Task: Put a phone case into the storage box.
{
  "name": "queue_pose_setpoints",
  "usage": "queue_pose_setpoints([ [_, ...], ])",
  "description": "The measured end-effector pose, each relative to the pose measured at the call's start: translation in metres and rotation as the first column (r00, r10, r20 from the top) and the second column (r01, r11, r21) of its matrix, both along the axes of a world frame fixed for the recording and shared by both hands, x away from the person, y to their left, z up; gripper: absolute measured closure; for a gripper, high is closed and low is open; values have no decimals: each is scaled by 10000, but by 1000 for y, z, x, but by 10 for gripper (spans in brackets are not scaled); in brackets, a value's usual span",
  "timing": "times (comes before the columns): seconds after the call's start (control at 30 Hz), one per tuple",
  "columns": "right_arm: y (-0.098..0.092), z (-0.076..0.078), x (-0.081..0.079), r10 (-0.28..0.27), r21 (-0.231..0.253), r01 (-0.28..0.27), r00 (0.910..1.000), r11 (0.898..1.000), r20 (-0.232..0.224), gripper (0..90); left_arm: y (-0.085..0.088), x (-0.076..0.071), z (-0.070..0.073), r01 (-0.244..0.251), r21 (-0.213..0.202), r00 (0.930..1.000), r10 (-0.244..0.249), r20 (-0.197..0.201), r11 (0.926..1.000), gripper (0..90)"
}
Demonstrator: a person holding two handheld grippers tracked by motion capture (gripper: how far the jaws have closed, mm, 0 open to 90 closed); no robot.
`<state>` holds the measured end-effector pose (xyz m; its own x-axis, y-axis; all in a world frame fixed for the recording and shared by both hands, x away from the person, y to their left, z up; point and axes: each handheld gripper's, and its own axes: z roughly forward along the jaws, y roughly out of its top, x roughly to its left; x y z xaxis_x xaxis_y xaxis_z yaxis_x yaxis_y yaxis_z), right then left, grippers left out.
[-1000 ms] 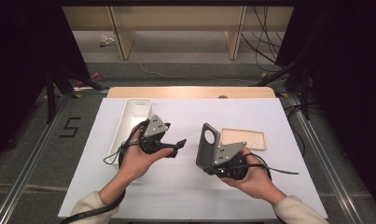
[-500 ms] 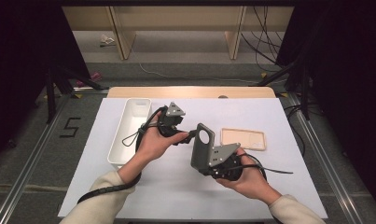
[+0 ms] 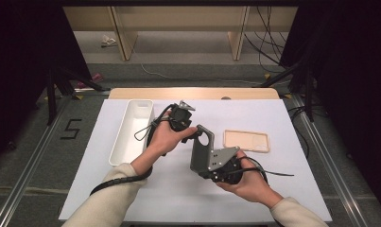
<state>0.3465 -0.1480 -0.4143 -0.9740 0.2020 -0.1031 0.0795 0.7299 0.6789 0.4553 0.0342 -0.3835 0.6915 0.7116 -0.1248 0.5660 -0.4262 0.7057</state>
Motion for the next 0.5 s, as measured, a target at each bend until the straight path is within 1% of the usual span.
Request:
queue_pose_setpoints([
  [0.07, 0, 0, 0, 10, -38, -10, 10000, 10000, 49, 894, -2, 1, -2, -62, 57, 9996, 64, -277, 10000, 416],
  [0.2, -1, 1, -1, 21, -70, -20, 9999, 10000, 116, 894, -2, 5, -5, -223, -188, 9972, 210, -717, 9996, 474],
  [0.3, 0, 1, -2, 84, -83, -82, 9998, 9999, 191, 895, -2, 7, -8, -362, -392, 9943, 320, -1022, 9986, 516],
  [0.43, 2, 2, -3, 129, -175, -124, 9995, 9998, 302, 895, -1, 9, -10, -453, -427, 9911, 395, -1271, 9981, 588],
  [0.5, 2, 2, -3, 136, -199, -129, 9994, 9997, 315, 894, -1, 10, -10, -607, -440, 9870, 533, -1519, 9972, 618],
])
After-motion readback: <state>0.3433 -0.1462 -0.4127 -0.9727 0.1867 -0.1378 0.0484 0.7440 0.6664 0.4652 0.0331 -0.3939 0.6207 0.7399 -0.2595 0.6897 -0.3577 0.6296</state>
